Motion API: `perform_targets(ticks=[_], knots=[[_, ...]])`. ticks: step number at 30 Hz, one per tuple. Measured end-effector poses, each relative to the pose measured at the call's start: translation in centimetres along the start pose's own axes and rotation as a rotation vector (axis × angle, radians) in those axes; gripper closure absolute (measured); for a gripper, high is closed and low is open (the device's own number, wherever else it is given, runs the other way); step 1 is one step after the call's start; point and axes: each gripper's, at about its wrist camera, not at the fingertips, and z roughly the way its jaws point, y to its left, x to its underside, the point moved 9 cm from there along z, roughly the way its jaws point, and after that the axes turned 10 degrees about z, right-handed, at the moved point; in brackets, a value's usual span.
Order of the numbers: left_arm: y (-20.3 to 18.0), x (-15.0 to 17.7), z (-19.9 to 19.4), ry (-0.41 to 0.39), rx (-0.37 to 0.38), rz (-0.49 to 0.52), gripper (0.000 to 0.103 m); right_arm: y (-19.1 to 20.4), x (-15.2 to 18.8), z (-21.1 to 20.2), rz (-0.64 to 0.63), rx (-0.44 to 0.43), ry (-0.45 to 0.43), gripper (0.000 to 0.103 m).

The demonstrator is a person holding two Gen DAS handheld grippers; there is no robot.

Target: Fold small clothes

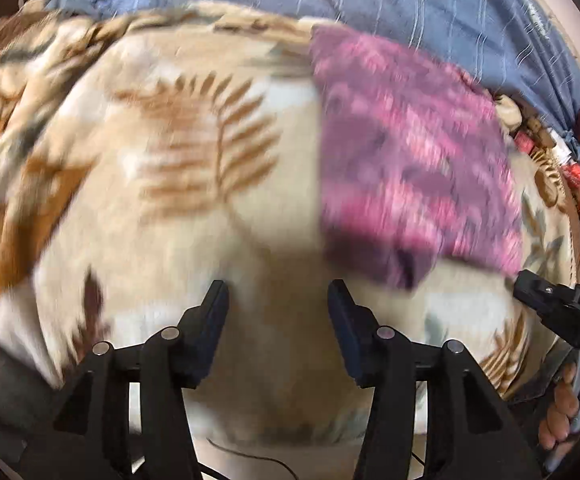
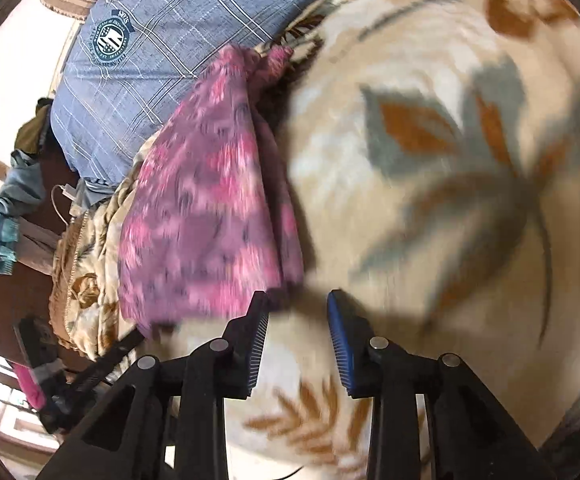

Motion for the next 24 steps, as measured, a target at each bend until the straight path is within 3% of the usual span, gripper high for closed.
perform_targets(ticks=[5,9,11,13,17,21,24], knots=[[-1.2,2.3,-1.3,-0.022,0.002,0.009,0.053,-1.4,3.7,-1.2,0.060,-0.041,0.015,0.069],[-2.1,3.5,-2.2,-0.041,-0.046,0.047,0.053,-2.6,5.9,-2.1,0.086,-0.036,0.020,0.068],[-2.4,3.7,-2.8,-0.050,-0.060,0.055,0.053,-2.6,6.5,-2.3,0.077,-0.005,0.020,0.067],[-2.7,4.0,-3.5,-0.060,-0.082,0.062,0.051,-2.3,6.9,-2.7,0.057,0.026,0.009,0.059],[-3.0,5.0,-5.2,-0.068,-0.078,0.055,0.050,-0.8,7.6,-5.1,-0.035,0.089,-0.091,0.044],[-3.2,4.9,-7.3,-0.080,-0.152,0.099,0.050,1.4,7.5,-7.8,-0.149,0.187,-0.189,0.036],[-3.1,4.1,-10.3,-0.140,-0.214,0.136,0.047,3.1,7.6,-10.0,-0.212,0.254,-0.225,0.034]])
